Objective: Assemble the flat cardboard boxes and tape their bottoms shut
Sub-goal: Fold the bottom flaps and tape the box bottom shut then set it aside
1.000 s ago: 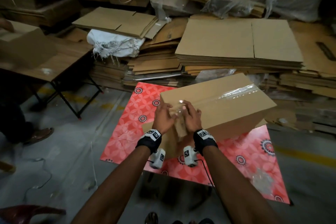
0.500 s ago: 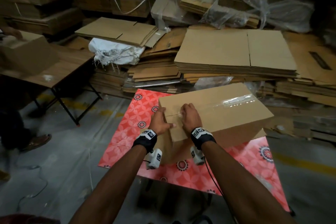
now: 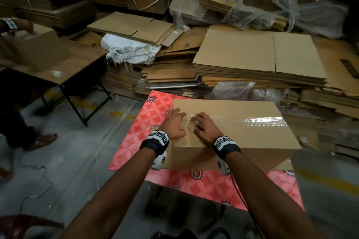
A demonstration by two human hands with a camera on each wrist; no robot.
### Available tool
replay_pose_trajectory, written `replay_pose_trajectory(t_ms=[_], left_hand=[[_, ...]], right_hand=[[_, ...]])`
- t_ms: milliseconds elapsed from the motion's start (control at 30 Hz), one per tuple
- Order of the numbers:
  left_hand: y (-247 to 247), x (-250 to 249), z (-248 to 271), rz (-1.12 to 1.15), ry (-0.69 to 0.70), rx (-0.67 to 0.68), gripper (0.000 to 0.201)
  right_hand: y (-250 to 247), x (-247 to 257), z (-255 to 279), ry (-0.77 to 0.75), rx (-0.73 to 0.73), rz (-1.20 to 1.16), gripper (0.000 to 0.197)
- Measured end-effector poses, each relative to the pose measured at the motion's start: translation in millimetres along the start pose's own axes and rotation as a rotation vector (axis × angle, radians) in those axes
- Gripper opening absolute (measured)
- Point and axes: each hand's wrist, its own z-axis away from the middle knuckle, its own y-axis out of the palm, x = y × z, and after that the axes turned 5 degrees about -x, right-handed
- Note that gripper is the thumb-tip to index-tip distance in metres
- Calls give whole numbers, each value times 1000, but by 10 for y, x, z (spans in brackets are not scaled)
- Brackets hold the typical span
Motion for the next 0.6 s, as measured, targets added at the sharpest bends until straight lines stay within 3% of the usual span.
replay_pose_trajectory(t_ms=[133,200,333,433,500,600], left_hand=[[81,-113,-11,-131,73,51,97],[87,-100,-27,-163,81,42,103],[53,-43,-59,-183,65,45,110],[55,-36,-69,-198,53,36,110],[54,-77,-77,-230,32,43,107],[38,-165,-105,-270,6,47,98]], right_hand=[[68,-1,-71,69,-165,-33,35],[55,55,-69,138,-253,-194,18],[-41,65,-53,376,-376,-557,26],[-109,32,-115,547,-372,-716,25],[-147,-12,-122,547,-349,-595,24],[-170,-61,-56,282,-273,-217,27]])
